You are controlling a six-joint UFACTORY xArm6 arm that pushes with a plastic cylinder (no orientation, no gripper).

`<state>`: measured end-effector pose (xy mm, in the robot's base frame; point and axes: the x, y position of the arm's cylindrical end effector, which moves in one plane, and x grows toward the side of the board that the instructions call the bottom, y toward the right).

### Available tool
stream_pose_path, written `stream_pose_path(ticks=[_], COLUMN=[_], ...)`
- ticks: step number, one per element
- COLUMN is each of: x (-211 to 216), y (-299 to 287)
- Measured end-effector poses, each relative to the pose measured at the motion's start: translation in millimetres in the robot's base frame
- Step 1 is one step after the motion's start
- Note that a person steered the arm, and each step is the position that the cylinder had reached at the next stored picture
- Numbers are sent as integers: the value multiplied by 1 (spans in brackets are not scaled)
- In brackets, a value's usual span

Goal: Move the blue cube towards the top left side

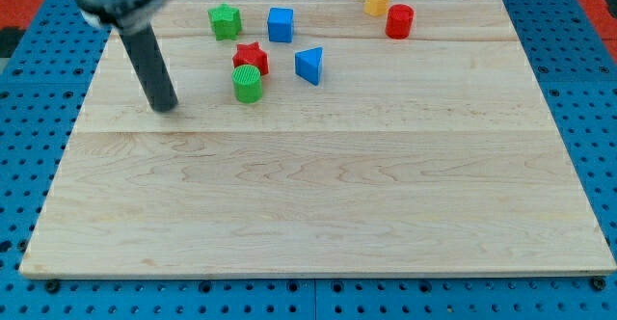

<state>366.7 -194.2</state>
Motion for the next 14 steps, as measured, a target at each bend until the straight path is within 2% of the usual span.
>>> stream_pose_path(ticks=[1,2,3,4,5,6,7,8,9,10,12,13,14], x=[-96,-145,-137,-70,-40,-73,-116,-143,-120,-120,-108,-66,-73], y=[-3,22,94,100,151,191,186,147,168,192,197,199,156])
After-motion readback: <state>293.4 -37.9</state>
